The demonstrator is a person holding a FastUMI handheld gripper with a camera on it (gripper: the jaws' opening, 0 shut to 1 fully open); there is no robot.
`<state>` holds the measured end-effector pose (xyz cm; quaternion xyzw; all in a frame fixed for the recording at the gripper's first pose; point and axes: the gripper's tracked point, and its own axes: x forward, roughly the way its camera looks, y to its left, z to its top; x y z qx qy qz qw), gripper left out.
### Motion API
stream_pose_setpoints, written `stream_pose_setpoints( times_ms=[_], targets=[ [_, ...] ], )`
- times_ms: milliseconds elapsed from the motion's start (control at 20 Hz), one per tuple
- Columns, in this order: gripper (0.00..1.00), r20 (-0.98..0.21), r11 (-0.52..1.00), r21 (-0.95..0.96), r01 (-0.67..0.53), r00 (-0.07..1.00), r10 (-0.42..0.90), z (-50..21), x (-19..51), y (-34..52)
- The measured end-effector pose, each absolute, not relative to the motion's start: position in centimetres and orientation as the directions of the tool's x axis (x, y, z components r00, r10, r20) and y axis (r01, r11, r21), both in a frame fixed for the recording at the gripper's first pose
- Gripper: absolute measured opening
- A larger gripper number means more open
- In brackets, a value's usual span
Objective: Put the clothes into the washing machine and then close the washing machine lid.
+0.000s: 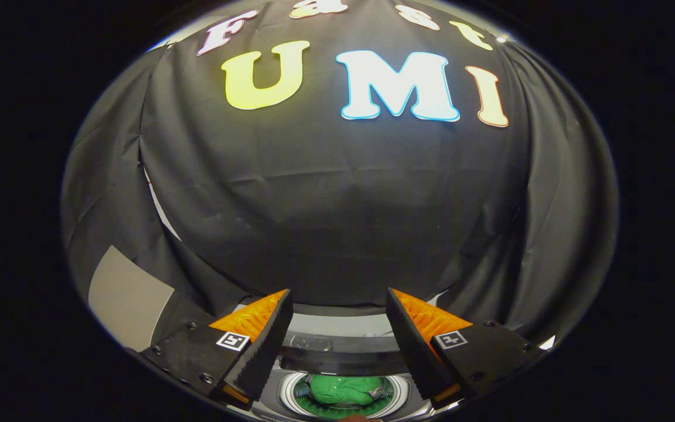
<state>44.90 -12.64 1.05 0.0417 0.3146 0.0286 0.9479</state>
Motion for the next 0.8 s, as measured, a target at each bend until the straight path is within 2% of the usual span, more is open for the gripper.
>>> stream_pose_setpoints(
  times_ms=[800],
  targets=[
    [0.99,-0.682,0.997,0.071,-0.003,0.73,0.051,-3.8,45.6,-12.1]
  ],
)
